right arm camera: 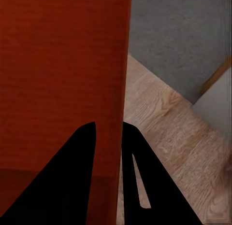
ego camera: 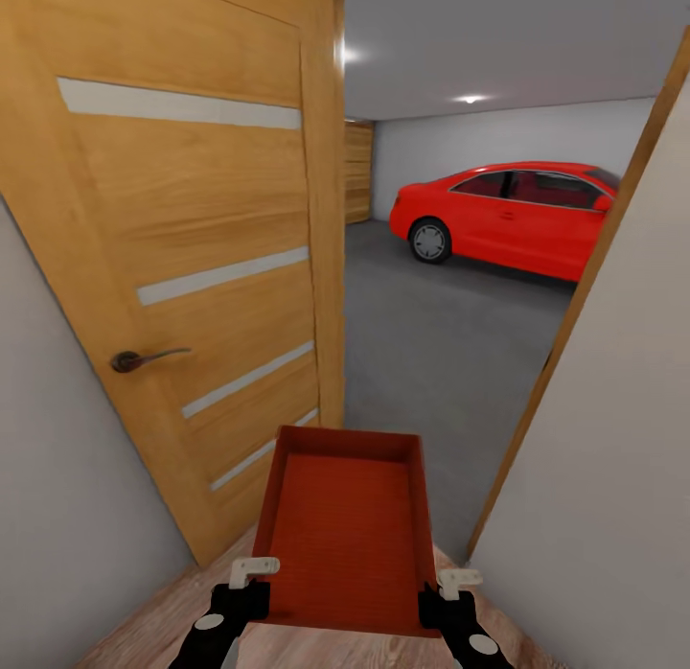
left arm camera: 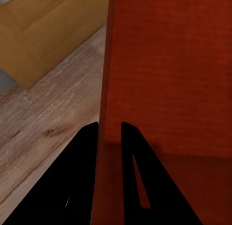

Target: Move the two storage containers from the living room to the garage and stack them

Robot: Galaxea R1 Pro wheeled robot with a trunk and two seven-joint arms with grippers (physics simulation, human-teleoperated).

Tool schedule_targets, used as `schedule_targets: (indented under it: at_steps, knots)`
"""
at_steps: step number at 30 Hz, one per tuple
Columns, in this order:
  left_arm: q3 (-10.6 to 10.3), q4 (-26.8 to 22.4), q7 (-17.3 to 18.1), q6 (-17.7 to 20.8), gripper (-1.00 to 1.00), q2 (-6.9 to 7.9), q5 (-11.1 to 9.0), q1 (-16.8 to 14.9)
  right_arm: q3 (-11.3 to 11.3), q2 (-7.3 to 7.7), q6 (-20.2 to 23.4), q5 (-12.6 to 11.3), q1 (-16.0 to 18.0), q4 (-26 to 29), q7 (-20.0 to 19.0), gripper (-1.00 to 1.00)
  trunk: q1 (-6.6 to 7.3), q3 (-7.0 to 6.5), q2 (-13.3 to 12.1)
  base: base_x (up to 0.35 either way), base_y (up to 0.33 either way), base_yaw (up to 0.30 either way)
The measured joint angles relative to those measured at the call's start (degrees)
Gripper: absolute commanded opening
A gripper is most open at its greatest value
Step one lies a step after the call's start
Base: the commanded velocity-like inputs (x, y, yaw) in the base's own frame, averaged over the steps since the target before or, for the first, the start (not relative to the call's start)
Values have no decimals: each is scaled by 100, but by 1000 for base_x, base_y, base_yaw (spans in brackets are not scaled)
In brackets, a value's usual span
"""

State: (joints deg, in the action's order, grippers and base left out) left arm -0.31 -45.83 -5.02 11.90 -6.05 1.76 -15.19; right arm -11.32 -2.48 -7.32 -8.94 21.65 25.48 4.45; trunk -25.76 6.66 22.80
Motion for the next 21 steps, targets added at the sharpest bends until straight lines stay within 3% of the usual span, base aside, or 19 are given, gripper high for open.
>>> schedule_targets:
  at_steps: [21]
  knots:
    - [-1, 1, 0, -2, -100, 0, -2, 0, 1, 0, 0, 2, 0, 0, -1, -100, 0, 0, 0, 0, 0, -262]
